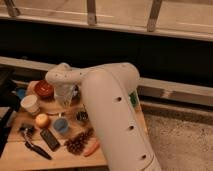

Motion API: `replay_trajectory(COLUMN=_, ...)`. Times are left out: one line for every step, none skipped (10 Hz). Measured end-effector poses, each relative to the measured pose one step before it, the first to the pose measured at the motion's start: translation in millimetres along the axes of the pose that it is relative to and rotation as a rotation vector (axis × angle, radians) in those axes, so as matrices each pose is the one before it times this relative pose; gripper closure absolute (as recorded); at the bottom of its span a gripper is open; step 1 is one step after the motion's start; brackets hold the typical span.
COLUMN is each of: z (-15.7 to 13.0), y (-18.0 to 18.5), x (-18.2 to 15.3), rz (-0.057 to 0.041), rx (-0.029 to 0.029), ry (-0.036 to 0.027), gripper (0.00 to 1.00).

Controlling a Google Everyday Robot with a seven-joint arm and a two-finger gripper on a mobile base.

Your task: Place fork in metal cup

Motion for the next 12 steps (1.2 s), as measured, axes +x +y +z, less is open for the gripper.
replay_trajectory(z=-1.45, y=0.12, x=2.59, rz=0.00452, rx=-0.00296, ry=-0.00198, gripper=0.2)
replay_trajectory(z=-0.53, y=-0.05, x=2.2, rz=0.00343, rx=-0.0029, ry=0.00034, gripper=0.2)
replay_trajectory(z=0.33, y=0.36, x=2.3, rz=0.00532, rx=-0.00713, ry=0.00177, gripper=0.2)
replay_trajectory(z=0.98, y=-0.18, x=2.64, rz=0.00527, rx=-0.00602, ry=0.00492, gripper=0.2)
replay_trajectory(z=0.72, y=0.36, x=1.58, rz=0.00309, rx=-0.00446, ry=0.0033, gripper=0.2)
replay_trajectory(z=1.5, y=0.78, x=2.32, rz=0.00449, rx=-0.00596, ry=0.00437, gripper=0.2)
replay_trajectory(z=3.0, y=0.79, x=2.58, rz=0.00532, rx=-0.00828, ry=0.00702, gripper=0.2)
replay_trajectory(z=2.78, y=0.05, x=1.63, rz=0.0043, rx=-0.00536, ry=0.00738, gripper=0.2)
replay_trajectory(z=5.9, y=0.61, x=1.82, rz=0.00247, rx=-0.00621, ry=0.01267, gripper=0.2)
replay_trajectory(z=4.97, y=2.75, x=1.57, rz=-0.00216, rx=-0.00443, ry=0.01024, gripper=0.2)
replay_trajectory(z=5.63, y=3.14, x=1.34, rz=-0.00275, rx=-0.00221, ry=0.01202, gripper=0.2)
replay_trajectory(z=5.42, y=0.61, x=0.87, rz=0.00033, rx=0.00176, ry=0.01213, gripper=0.2)
